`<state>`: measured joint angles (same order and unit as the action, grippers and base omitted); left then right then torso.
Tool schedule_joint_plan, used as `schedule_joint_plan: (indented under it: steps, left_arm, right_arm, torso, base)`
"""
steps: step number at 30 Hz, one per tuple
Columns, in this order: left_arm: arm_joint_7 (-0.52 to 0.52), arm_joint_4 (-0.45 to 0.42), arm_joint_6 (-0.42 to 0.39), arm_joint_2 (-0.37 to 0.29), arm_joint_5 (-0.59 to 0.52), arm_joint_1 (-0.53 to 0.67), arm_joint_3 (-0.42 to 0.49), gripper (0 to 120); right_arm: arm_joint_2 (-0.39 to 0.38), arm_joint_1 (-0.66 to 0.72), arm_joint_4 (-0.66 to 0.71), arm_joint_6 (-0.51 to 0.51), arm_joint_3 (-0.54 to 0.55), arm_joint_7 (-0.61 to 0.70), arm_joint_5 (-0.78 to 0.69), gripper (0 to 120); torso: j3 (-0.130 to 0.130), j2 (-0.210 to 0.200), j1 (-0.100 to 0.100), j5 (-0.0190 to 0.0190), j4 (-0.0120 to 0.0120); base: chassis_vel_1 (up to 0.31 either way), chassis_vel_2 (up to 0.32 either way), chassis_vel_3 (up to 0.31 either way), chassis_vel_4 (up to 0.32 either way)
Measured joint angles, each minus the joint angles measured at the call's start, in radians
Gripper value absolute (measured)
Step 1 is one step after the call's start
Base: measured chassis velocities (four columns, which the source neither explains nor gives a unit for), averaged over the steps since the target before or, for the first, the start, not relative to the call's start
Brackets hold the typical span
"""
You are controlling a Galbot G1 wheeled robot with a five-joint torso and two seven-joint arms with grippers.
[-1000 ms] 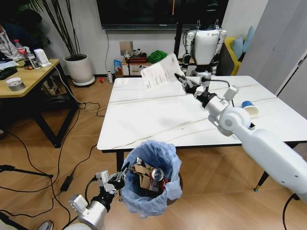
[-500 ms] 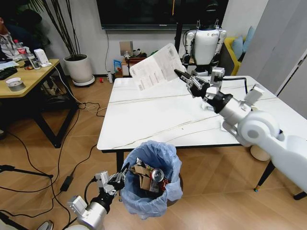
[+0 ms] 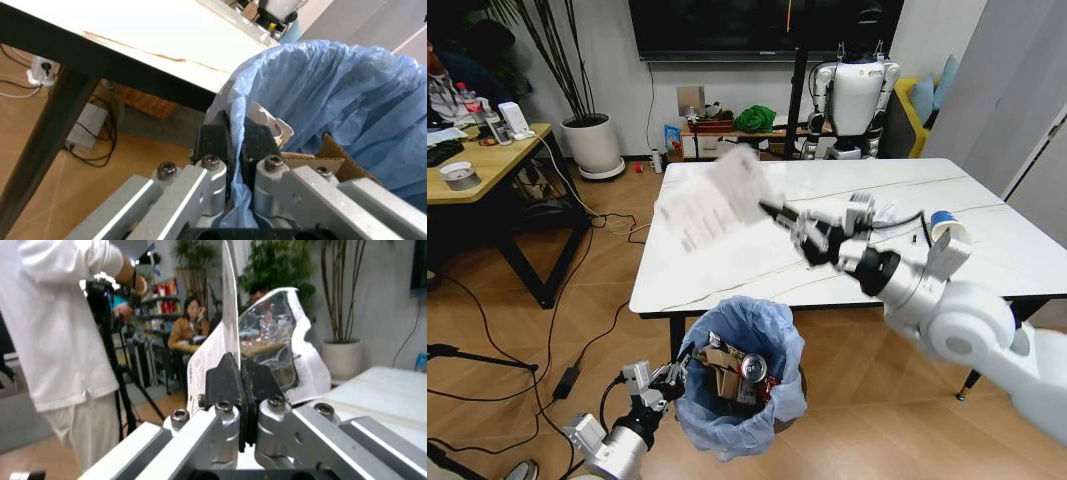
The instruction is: Pick up the trash bin and place the trash from the table into it.
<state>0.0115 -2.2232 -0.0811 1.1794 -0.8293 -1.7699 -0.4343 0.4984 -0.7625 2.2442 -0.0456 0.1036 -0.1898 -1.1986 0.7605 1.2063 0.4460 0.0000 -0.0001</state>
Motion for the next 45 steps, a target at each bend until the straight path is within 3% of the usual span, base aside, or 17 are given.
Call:
schedule_joint_plan:
  steps: [19, 31, 45]
  left_arm:
    - [0.0, -0.032, 0.0, 0.014, 0.006, -0.031, -0.026, 0]
    - [-0.003, -0.039, 0.001, -0.005, -0.002, -0.041, -0.046, 0]
    - [-0.007, -0.028, 0.001, -0.017, -0.009, -0.049, -0.057, 0]
  right_arm:
    - [-0.032, -0.074, 0.019, -0.012, 0.054, -0.023, 0.097, 0]
    - [-0.045, -0.172, -0.037, -0.04, 0.042, -0.066, 0.198, 0]
    - [-0.048, -0.152, -0.036, -0.048, 0.033, -0.071, 0.191, 0]
  torso:
    - [0.0, 0.0, 0.0, 0.0, 0.0003]
    - [0.0, 0.0, 0.0, 0.0001, 0.0001]
    - [0.0, 0.0, 0.0, -0.0001, 0.0003]
  base:
    - [0.0, 0.0, 0.0, 0.0]
    - [0.0, 0.0, 0.0, 0.0]
    - [0.0, 0.0, 0.0, 0.0]
